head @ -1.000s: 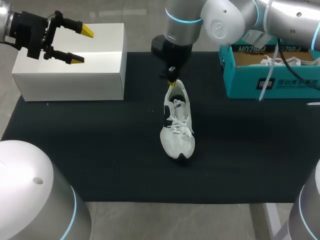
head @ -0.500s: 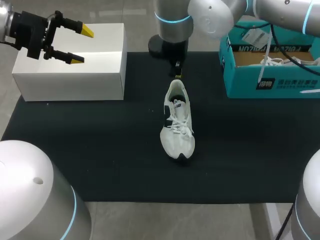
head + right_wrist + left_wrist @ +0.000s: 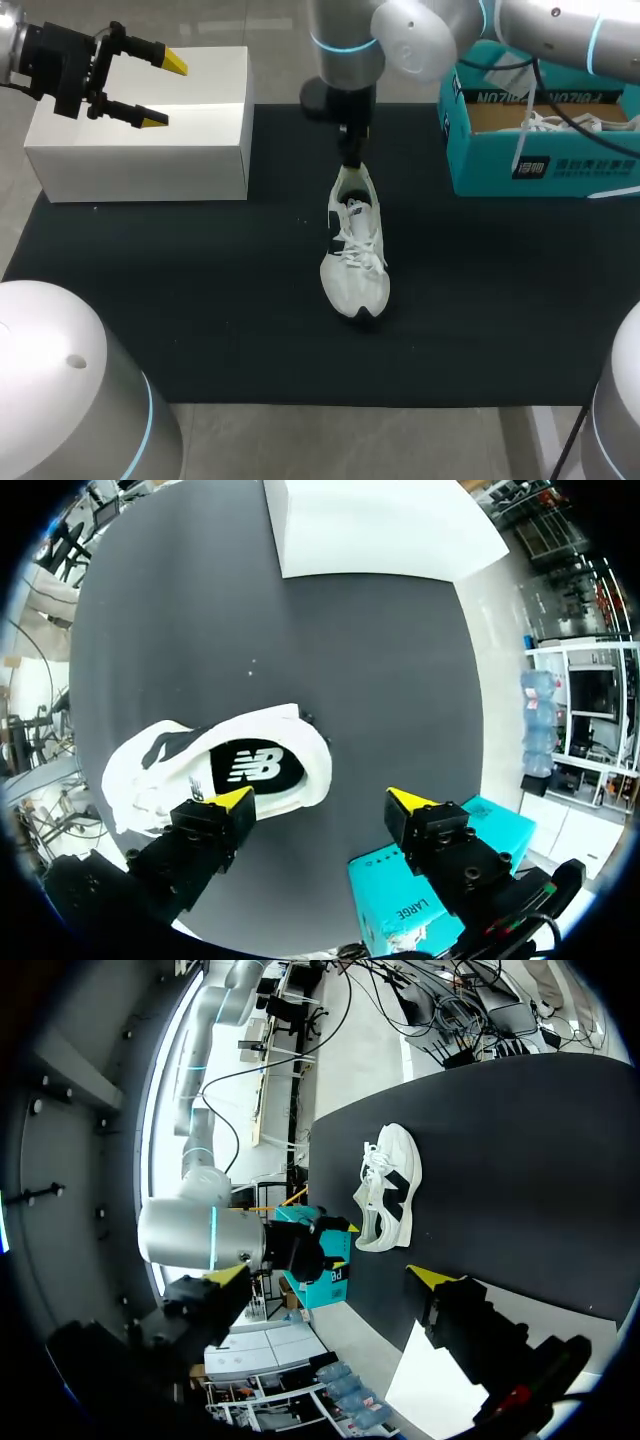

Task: Take the shoe out of the shoebox, open the shoe tongue, remove and reinsert the insole, then place the shoe into the shoebox

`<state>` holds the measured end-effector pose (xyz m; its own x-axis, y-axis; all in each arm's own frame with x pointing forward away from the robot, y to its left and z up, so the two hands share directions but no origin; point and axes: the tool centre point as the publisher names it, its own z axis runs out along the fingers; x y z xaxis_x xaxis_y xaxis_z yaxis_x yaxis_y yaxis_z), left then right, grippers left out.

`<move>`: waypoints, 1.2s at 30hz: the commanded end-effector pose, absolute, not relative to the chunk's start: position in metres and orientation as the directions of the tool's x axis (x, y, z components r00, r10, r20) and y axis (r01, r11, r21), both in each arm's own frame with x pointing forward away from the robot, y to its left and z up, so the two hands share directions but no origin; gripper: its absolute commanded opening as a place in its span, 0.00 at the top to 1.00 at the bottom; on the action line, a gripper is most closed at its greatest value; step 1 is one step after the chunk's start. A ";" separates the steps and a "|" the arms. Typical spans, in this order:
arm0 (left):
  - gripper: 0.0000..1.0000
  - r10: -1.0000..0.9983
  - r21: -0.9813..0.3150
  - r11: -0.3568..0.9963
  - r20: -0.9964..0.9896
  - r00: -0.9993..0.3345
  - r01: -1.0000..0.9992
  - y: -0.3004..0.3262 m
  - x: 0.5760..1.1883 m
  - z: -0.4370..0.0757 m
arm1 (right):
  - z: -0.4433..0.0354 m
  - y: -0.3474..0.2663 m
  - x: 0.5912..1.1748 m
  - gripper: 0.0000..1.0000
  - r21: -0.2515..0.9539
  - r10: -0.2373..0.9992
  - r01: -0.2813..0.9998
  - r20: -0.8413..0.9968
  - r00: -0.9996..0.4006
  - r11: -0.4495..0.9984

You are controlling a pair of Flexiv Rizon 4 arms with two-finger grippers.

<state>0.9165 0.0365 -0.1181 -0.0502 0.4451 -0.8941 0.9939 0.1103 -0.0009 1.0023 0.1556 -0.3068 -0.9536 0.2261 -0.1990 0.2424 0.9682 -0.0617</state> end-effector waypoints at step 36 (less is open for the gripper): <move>0.00 0.448 -0.001 0.110 -0.892 -0.051 0.994 0.036 0.916 -0.118 | -0.396 0.155 1.027 1.00 -0.041 0.168 0.171 -0.067 -0.984 0.984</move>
<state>0.9166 0.0365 -0.1181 -0.0502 0.4451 -0.8941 0.9939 0.1103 -0.0008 1.0228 0.1503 -0.3951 -0.9830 0.1679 -0.0737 0.1704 0.9849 -0.0290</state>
